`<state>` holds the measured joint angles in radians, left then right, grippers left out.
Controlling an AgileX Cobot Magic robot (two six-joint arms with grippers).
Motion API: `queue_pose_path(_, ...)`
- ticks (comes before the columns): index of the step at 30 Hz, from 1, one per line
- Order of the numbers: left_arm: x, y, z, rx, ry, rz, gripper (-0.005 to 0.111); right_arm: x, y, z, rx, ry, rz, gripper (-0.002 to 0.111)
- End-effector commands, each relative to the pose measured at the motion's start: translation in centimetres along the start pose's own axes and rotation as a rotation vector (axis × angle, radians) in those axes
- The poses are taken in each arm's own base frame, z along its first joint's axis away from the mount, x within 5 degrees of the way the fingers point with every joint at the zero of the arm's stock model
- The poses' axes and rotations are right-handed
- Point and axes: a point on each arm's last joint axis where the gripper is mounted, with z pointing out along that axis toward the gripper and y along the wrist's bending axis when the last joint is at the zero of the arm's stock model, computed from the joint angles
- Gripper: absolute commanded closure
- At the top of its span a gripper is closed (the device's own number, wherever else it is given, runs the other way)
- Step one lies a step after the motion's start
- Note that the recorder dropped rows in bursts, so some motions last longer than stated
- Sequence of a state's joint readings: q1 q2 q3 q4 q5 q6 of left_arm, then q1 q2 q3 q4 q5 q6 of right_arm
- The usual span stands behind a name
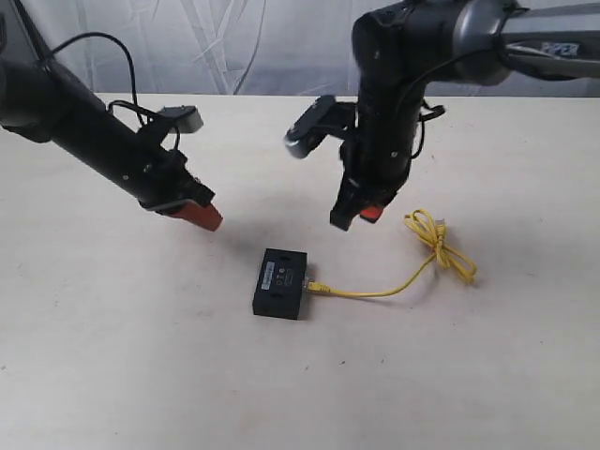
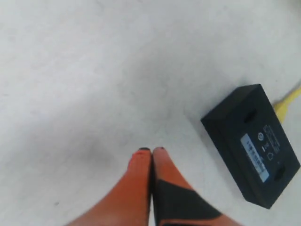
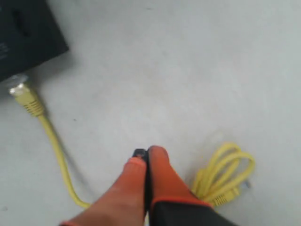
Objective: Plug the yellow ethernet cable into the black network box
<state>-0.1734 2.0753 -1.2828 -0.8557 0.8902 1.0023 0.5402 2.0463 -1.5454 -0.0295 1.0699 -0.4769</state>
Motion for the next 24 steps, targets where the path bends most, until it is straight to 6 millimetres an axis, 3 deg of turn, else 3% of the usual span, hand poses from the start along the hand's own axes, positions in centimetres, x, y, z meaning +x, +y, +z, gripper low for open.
queue_pose_path(1,-1.2,-1.9,-4.4,-0.157,-0.037,0.009,0.107,3.2,-3.4,-4.1,0.054,-0.055,0.242,0.108)
queue_pose_path(5,-1.3,-4.0,-9.1,-0.308,-0.071,0.034,0.107,8.9,-5.6,-7.8,0.095,-0.105,0.388,0.108)
queue_pose_path(13,-0.4,-6.8,-14.8,-0.490,-0.097,0.048,0.107,15.3,-6.3,-8.7,0.081,-0.182,0.598,0.108)
queue_pose_path(18,0.7,-8.8,-16.8,-0.511,-0.166,0.056,0.107,17.9,-6.0,-9.5,0.151,-0.268,0.706,0.108)
queue_pose_path(24,2.8,-10.9,-18.7,-0.561,-0.289,0.090,0.107,19.2,-4.3,-11.3,0.253,-0.410,0.730,0.108)
